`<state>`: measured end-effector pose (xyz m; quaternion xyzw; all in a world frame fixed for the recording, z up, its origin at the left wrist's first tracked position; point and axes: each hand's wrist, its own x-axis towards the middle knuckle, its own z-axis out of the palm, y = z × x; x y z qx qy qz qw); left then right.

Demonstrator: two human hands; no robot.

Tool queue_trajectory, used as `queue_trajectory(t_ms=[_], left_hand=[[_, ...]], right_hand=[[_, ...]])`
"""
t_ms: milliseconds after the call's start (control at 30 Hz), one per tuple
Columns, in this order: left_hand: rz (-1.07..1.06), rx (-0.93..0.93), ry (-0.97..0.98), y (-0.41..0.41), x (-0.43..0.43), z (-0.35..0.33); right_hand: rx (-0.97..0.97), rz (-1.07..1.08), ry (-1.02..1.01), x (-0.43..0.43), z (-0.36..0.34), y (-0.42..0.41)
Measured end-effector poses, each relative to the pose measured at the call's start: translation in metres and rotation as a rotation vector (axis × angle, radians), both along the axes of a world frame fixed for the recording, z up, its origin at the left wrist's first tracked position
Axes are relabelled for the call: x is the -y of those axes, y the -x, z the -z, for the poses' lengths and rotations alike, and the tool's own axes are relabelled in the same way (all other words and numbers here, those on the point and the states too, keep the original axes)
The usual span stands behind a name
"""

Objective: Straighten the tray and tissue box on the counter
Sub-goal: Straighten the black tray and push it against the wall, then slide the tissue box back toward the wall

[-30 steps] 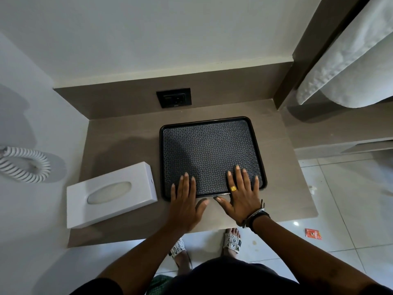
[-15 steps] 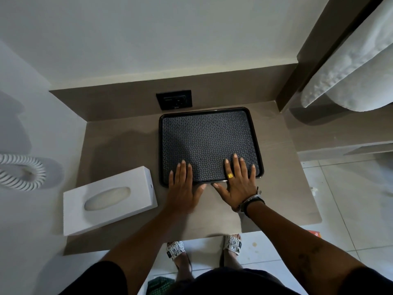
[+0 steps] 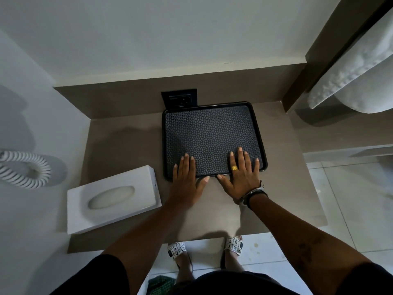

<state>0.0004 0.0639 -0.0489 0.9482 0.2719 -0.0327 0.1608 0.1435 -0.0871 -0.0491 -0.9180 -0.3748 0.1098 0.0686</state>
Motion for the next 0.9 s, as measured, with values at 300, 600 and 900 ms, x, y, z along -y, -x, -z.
queue_trajectory(t_ms=[300,600,900], left_hand=[[-0.013,0.141,0.031,0.025,-0.061,-0.061],[0.15,-0.404,-0.048,0.152,-0.161,-0.065],[0.151,-0.395,-0.061,0.192,-0.173,-0.061]], right_hand=[[0.073,-0.444,-0.154,0.0,-0.014,0.077],[-0.032,-0.614,0.03,-0.025,0.001,0.126],[-0.041,-0.573,0.131,-0.041,0.01,0.135]])
